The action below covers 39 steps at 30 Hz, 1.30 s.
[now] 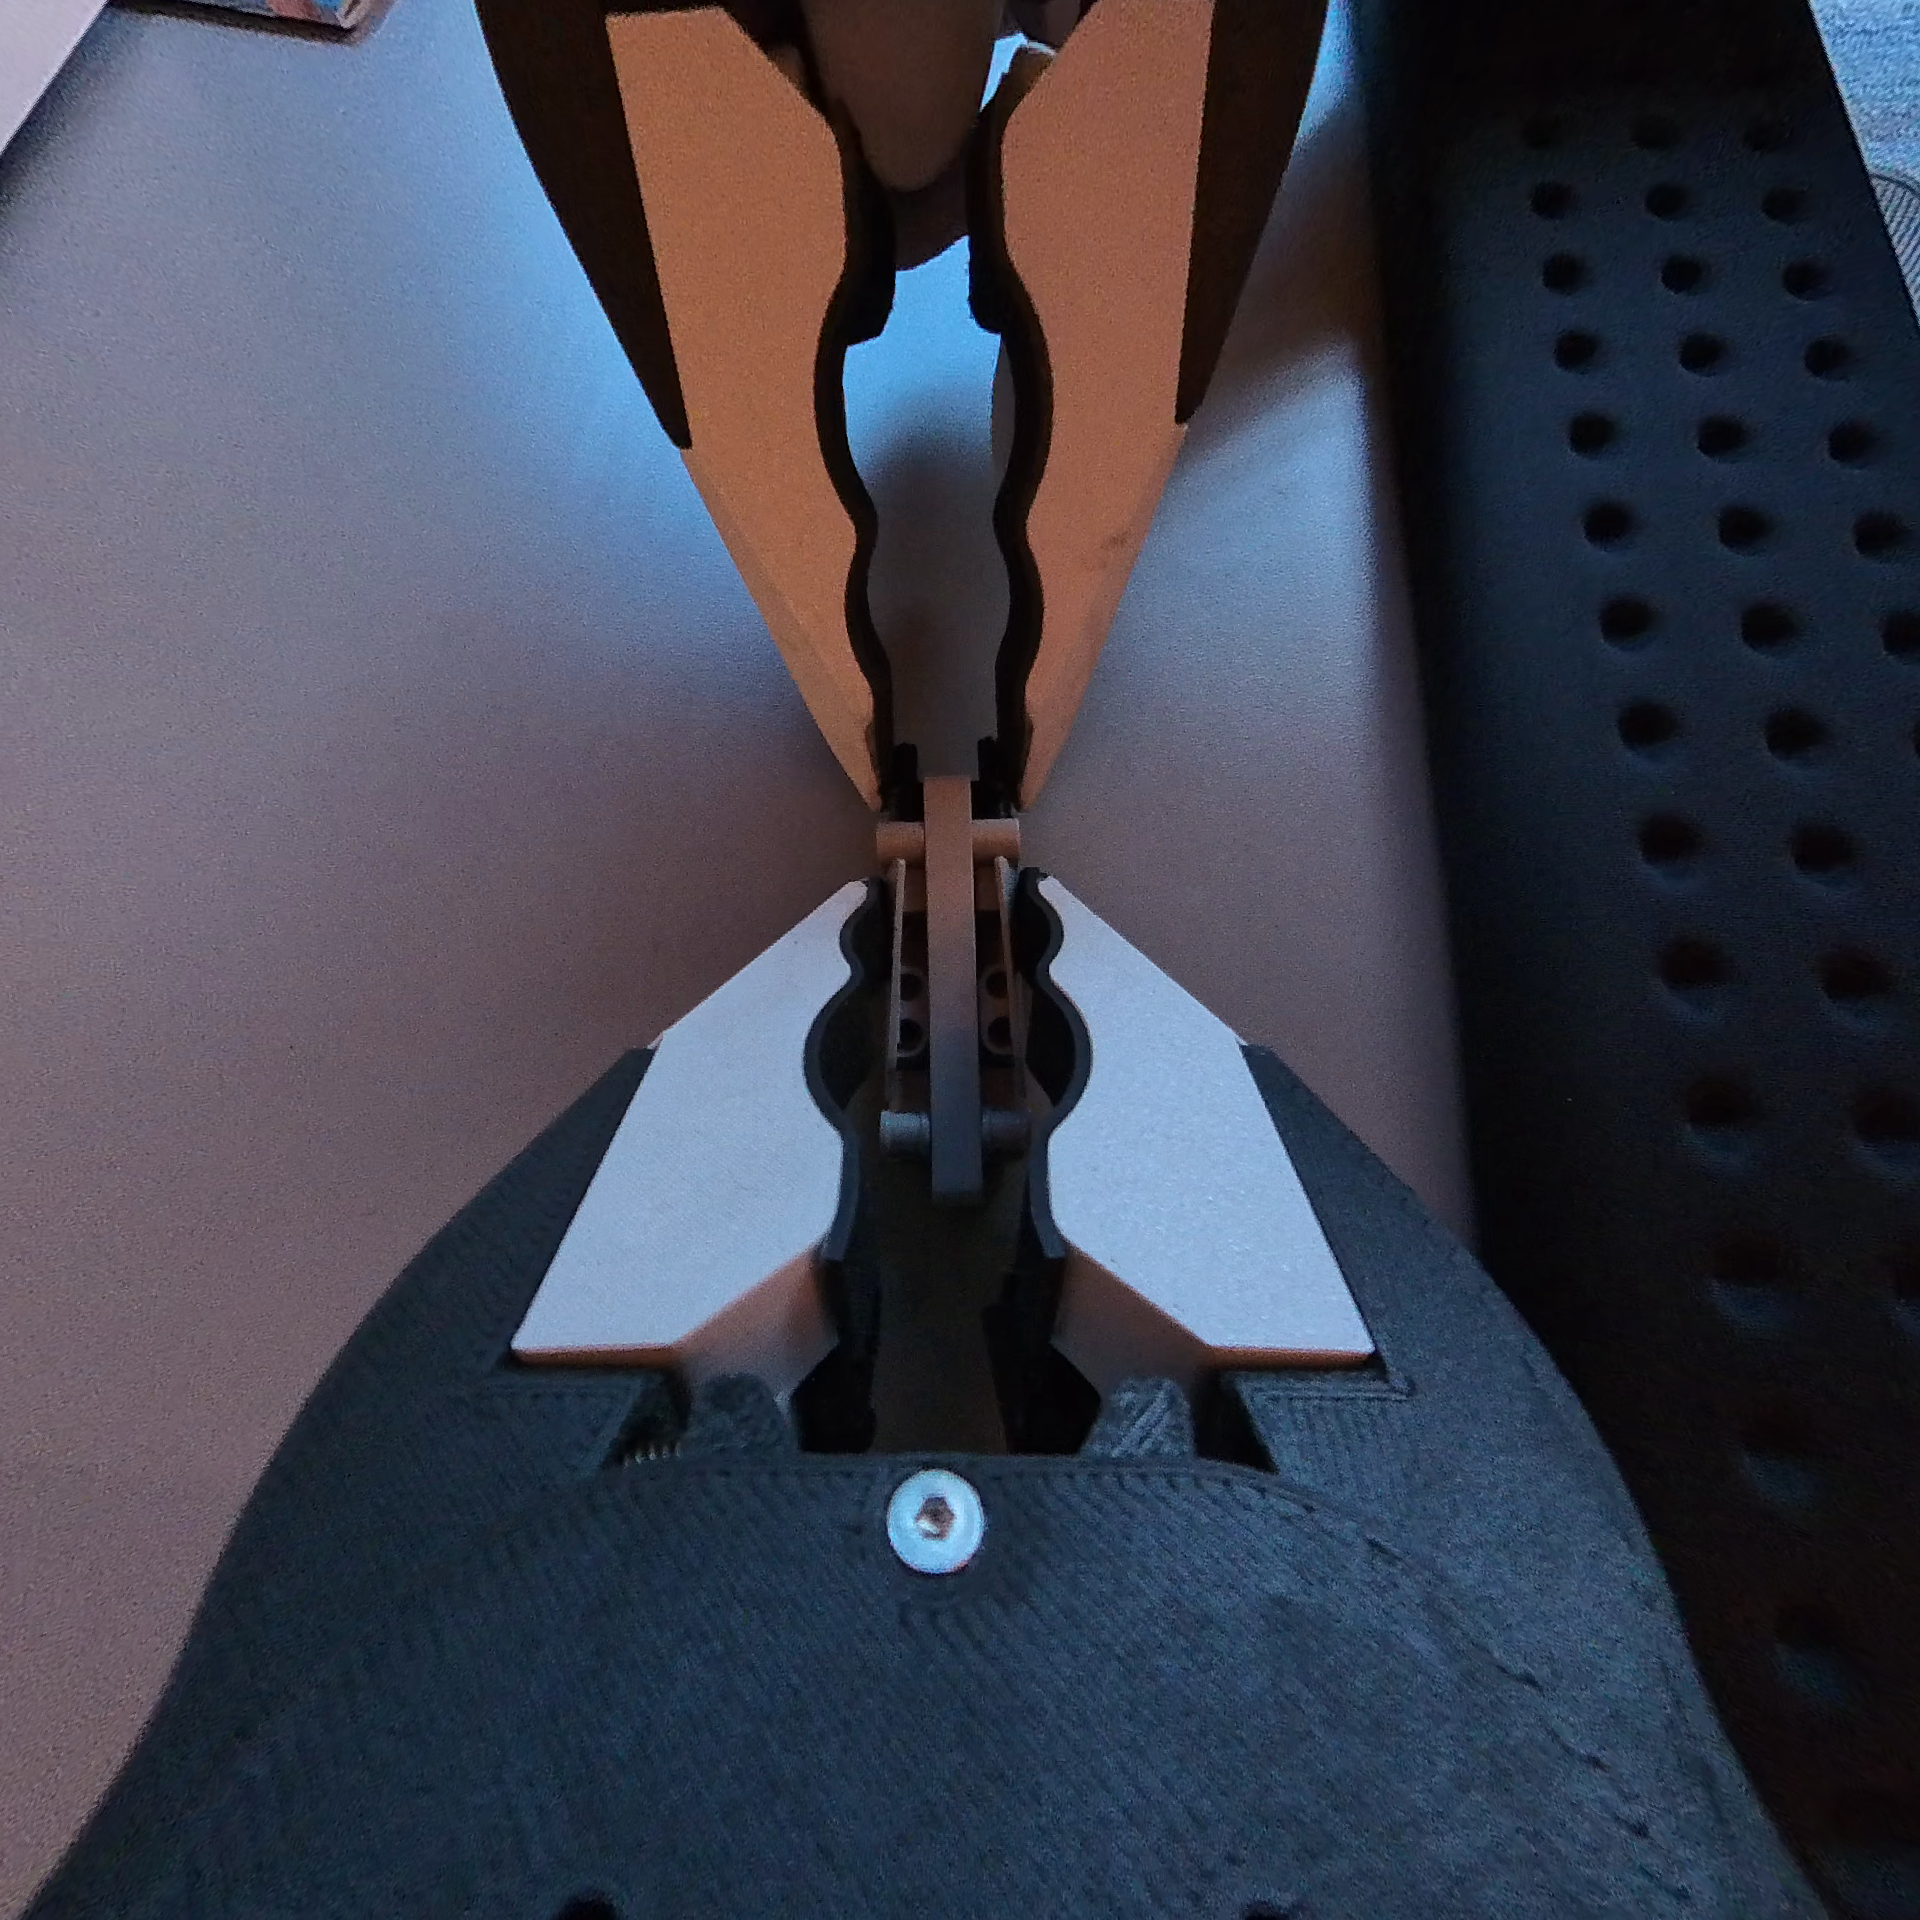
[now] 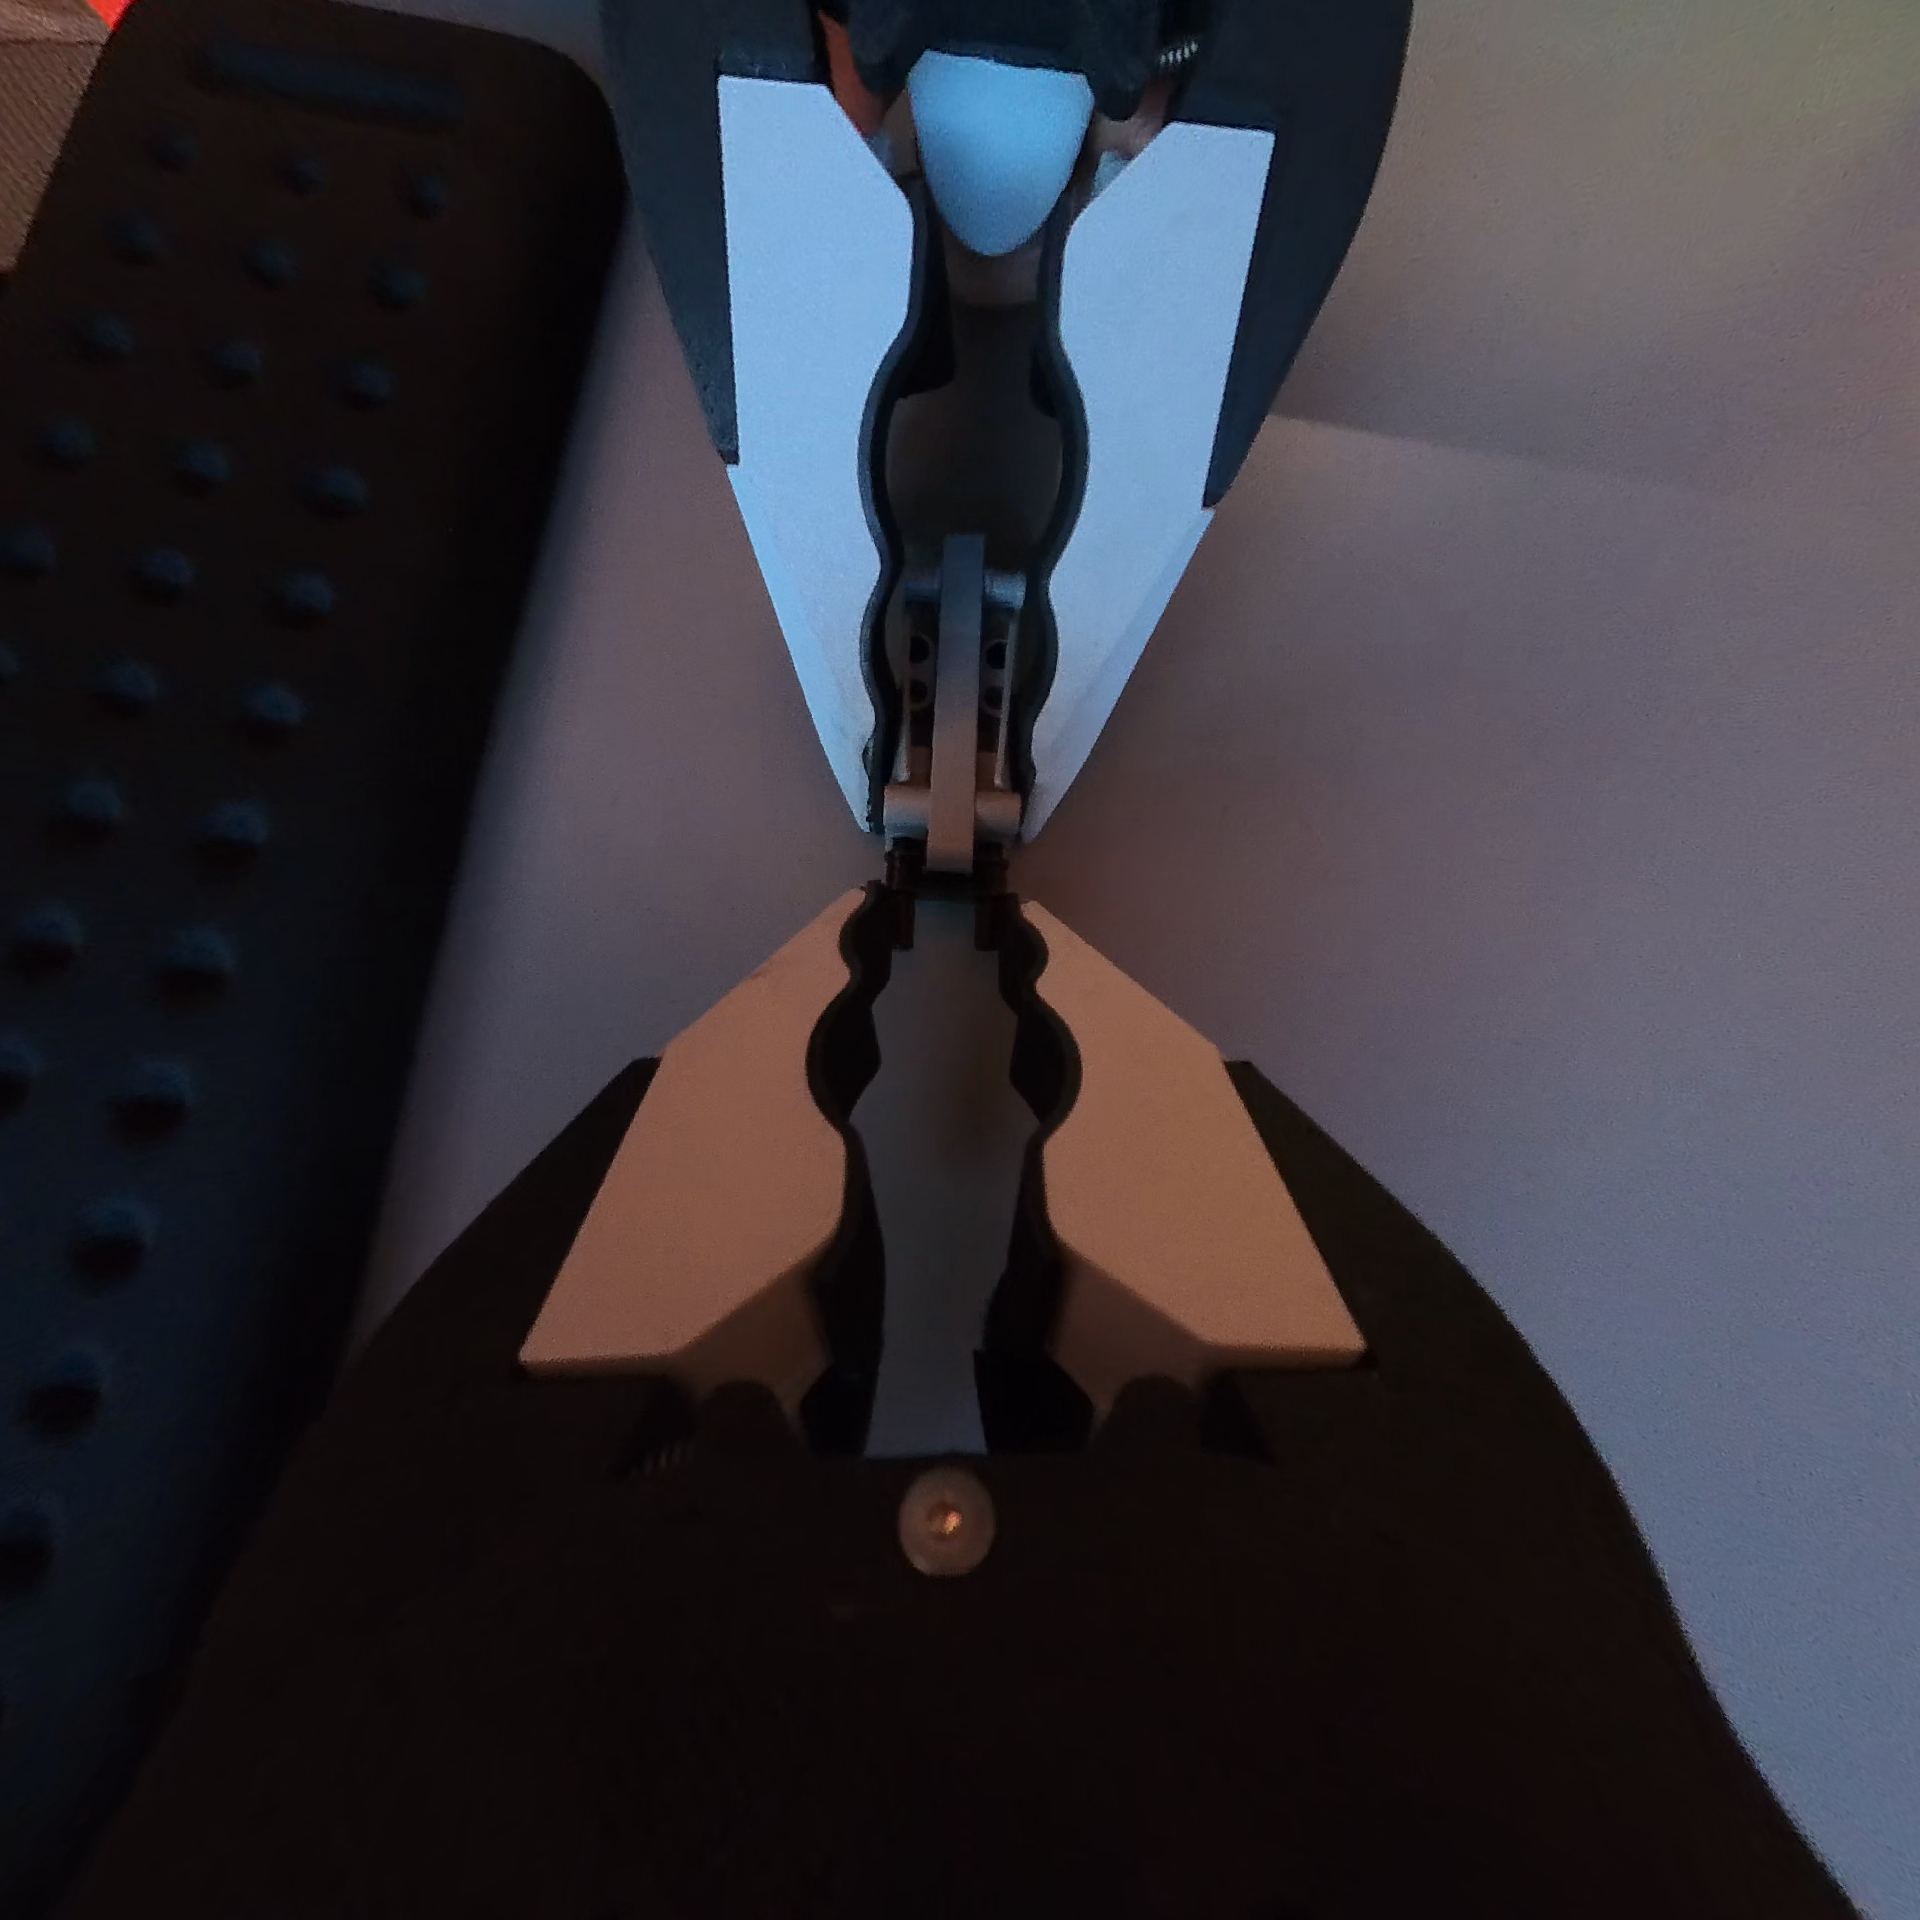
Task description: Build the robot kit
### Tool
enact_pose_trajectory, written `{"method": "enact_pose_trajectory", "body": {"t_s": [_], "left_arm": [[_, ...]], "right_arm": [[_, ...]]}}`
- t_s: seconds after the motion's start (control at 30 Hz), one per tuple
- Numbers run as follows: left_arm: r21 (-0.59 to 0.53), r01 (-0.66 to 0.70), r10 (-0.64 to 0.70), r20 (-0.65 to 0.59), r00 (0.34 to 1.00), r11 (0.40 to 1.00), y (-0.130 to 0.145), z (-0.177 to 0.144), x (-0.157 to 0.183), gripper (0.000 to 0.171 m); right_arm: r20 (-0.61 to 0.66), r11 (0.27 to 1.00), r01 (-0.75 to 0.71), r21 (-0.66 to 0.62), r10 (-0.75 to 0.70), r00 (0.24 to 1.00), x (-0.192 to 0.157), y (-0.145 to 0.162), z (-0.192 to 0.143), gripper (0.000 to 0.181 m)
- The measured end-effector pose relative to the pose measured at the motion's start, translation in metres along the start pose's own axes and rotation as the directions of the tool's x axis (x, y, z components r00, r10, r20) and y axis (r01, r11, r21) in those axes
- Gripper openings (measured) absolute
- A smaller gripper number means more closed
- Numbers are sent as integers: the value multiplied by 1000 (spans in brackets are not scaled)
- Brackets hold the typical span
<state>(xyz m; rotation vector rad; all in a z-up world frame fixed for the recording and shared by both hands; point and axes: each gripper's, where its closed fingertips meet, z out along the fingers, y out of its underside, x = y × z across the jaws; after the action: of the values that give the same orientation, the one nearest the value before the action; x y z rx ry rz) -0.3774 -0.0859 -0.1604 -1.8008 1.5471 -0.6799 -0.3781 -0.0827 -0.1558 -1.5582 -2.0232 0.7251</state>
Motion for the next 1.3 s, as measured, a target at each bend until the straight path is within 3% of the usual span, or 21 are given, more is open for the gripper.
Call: {"method": "enact_pose_trajectory", "body": {"t_s": [0.73, 0.8, 0.87, 0.97, 1.0, 1.03, 1.2, 1.3], "left_arm": [[1, -8, 8, -6, 1000, 1000, 0, 1, 1, 24], [1, -9, 9, -5, 1000, 1000, 0, 1, 1, 24], [1, -9, 9, -5, 1000, 1000, 0, 1, 1, 24], [1, -9, 9, -5, 1000, 1000, 0, 1, 1, 24], [1, -9, 9, -5, 1000, 1000, 0, 1, 1, 24], [1, -9, 9, -5, 1000, 1000, 0, 1, 1, 24], [1, -8, 8, -6, 1000, 1000, -1, 1, 1, 24], [1, -8, 8, -6, 1000, 1000, -1, 1, 1, 24]], "right_arm": [[59, 997, -63, 39, 61, 996, -2, 1, -6, 20], [57, 995, -69, 67, 65, 996, -1, -4, -10, 17], [62, 995, -63, 84, 57, 996, -1, -7, -11, 2], [50, 998, -20, 54, 17, 999, -3, -3, -11, 7], [32, 998, -27, 57, 25, 999, 0, -4, -12, 25], [22, 998, -32, 57, 30, 999, 1, -4, -14, 30], [12, 999, -24, 49, 24, 1000, 2, -2, -14, 29], [33, 999, -22, 39, 21, 999, -2, -1, -10, 19]]}}
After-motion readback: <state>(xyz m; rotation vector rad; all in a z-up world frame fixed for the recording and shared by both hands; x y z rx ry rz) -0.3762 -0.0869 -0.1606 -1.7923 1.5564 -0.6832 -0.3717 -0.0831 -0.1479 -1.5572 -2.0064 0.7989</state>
